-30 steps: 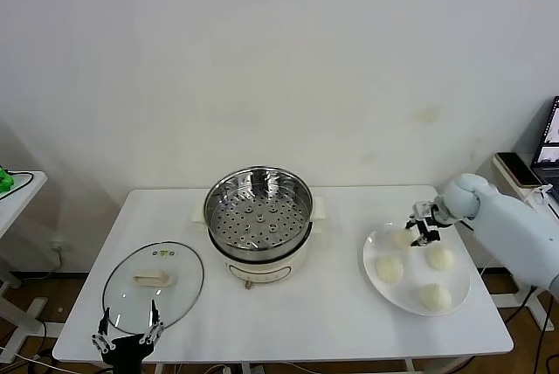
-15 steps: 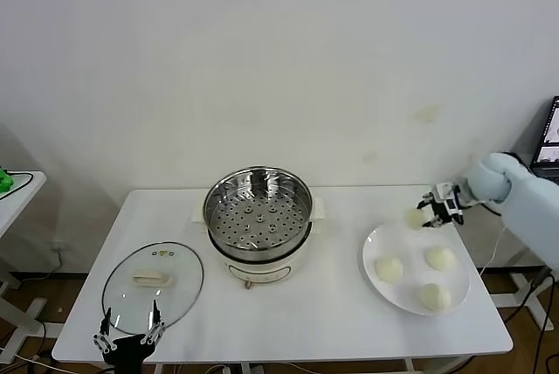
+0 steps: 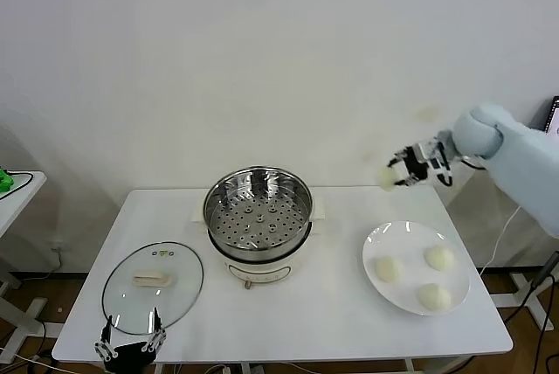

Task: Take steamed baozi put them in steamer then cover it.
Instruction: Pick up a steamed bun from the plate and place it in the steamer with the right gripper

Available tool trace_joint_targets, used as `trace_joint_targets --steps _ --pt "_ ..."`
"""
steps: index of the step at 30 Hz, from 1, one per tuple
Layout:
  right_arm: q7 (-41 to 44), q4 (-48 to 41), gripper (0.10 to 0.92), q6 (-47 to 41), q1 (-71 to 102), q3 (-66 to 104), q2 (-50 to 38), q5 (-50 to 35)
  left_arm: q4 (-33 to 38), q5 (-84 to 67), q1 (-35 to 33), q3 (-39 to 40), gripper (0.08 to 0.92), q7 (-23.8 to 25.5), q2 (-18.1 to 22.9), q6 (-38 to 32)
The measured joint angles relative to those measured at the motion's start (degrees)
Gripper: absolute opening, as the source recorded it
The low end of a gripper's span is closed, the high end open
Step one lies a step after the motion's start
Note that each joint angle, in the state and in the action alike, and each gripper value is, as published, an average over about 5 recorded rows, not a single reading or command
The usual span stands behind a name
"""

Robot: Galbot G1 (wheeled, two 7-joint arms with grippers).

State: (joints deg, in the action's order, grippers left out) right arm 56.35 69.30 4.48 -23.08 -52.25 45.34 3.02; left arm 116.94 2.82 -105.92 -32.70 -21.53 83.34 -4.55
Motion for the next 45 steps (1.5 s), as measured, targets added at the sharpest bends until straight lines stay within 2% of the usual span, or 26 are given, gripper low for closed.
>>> trace_joint_targets --steps 21,32,45 --pt "-4.0 -10.1 0.501 11.9 -5.1 -6.4 22.2 4.8 0.6 0.0 -2.3 -1.4 0.823 -0.1 0.3 -1.0" --pt "-7.9 -15.5 0.505 20.9 -2.3 -7.9 29.6 10.4 1.1 -0.8 -3.1 -2.5 0.823 -0.1 -0.3 -0.7" --pt "-11.1 -19.9 0.509 29.2 0.4 -8.5 35.1 21.0 2.2 -1.5 -4.1 -3.3 0.823 -0.3 -0.2 -1.0"
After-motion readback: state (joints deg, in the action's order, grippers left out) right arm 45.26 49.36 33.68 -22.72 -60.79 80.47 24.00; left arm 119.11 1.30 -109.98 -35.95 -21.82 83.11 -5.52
